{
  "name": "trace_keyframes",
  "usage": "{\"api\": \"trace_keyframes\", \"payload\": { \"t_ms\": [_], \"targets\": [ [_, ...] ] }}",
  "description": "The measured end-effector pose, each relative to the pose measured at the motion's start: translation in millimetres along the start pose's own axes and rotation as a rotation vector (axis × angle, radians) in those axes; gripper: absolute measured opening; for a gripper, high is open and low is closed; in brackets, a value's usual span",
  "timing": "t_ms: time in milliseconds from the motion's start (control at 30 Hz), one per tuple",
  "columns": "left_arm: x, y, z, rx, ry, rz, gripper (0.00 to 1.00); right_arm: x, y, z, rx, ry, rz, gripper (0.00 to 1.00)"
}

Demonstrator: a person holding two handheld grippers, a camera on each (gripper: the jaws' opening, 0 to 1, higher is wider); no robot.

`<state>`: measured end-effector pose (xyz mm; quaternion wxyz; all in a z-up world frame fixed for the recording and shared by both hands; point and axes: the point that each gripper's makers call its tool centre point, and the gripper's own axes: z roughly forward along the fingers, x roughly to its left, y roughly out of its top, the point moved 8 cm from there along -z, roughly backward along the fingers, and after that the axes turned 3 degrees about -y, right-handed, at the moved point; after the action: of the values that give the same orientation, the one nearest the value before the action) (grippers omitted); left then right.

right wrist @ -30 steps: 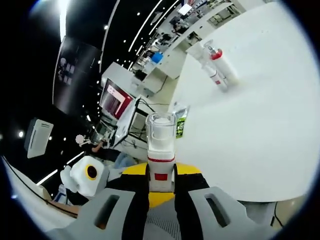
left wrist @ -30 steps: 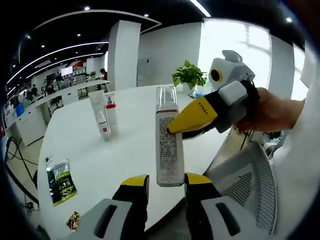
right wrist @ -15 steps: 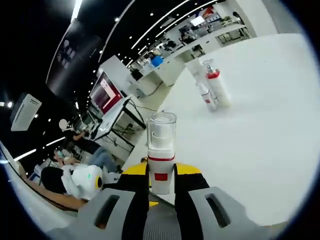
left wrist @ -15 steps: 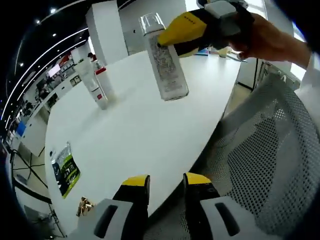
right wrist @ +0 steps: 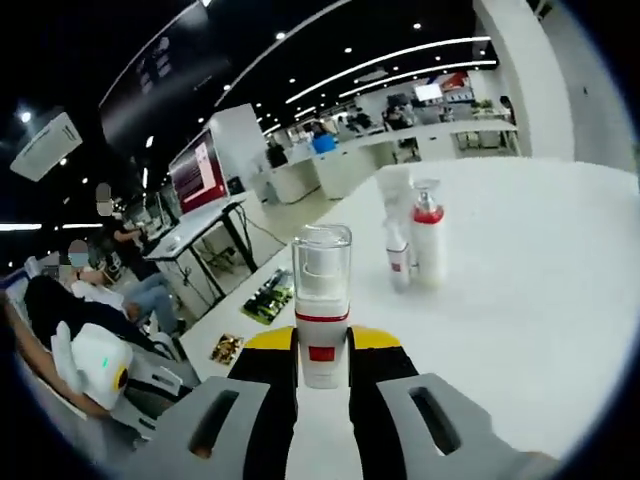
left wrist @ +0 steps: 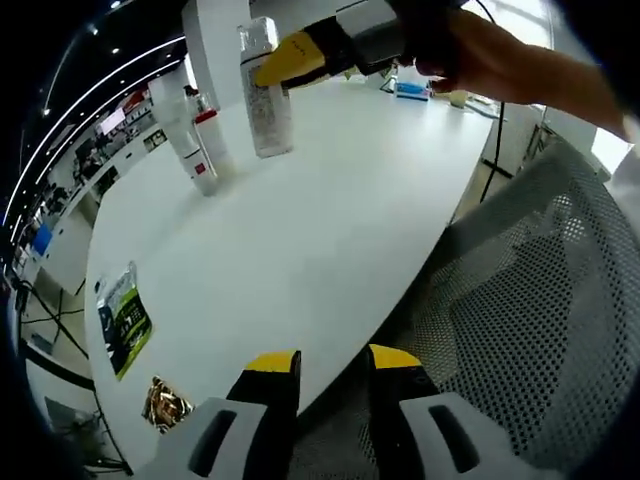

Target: Arrange the skincare products in the storage area until every visible bottle or jar stands upright without overlapping.

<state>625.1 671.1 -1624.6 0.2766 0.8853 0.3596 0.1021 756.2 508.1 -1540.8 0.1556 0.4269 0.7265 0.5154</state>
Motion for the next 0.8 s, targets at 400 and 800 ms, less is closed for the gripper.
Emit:
{"api": "trace_keyframes", "payload": {
  "t_ms": [400, 800],
  "targets": [
    [1.1, -4.3, 0.7, 0.034, 0.002, -0.012, 0.26, -26.5, 8.7, 40.1, -0.106, -0.067, 0.007, 0.16],
    [0.7, -3.5, -0.7, 0.023, -0.005, -0.032, 0.26, -60.4, -3.5, 91.5, -0.078, -0.198, 0.002, 0.16]
  ]
}}
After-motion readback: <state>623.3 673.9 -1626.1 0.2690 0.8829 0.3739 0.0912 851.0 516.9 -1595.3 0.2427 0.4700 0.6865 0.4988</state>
